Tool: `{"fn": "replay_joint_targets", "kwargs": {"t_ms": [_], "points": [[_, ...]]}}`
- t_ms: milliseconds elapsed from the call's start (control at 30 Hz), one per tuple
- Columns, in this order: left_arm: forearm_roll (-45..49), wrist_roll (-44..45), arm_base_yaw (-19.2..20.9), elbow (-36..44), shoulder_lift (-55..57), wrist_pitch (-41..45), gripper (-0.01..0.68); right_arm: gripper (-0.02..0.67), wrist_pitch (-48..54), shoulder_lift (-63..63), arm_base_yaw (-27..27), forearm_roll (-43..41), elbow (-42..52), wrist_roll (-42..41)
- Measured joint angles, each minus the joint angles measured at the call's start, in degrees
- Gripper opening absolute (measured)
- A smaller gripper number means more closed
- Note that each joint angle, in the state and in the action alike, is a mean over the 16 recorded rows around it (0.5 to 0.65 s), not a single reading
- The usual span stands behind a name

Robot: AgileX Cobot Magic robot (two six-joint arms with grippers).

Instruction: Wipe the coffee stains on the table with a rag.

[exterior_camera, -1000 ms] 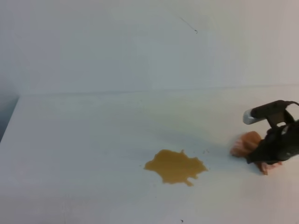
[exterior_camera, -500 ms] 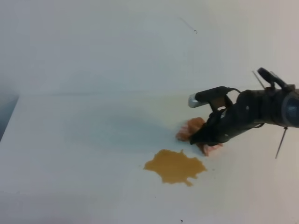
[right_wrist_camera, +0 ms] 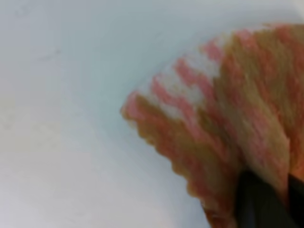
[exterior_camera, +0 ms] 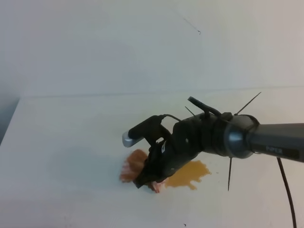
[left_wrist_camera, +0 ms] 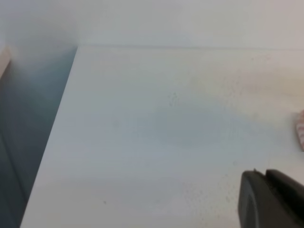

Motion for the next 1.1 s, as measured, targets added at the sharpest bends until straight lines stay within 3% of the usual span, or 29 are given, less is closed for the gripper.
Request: {"fn": "replay_joint_targets", "kwargs": {"t_ms": [267,600,833,1100], "points": [[0.0,0.0,0.0,0.0,0.0,0.0,-0.001,0.041,2.8,-1.4,0.1,-11.5,2.2,12.1],[0.0,0.0,0.0,0.0,0.0,0.0,-0.001,0.041,-3.1,-7.4,-7.6,-23.7,14.3,26.1],[0.0,0.0,0.0,0.0,0.0,0.0,-0.001,0.038,-8.4,-10.4,-10.2,-23.0,21.7,27.3],[0.0,0.0,0.0,0.0,0.0,0.0,-0.001,0.016,-6.8,-10.6,-3.0,-17.1,20.9,25.7]]}}
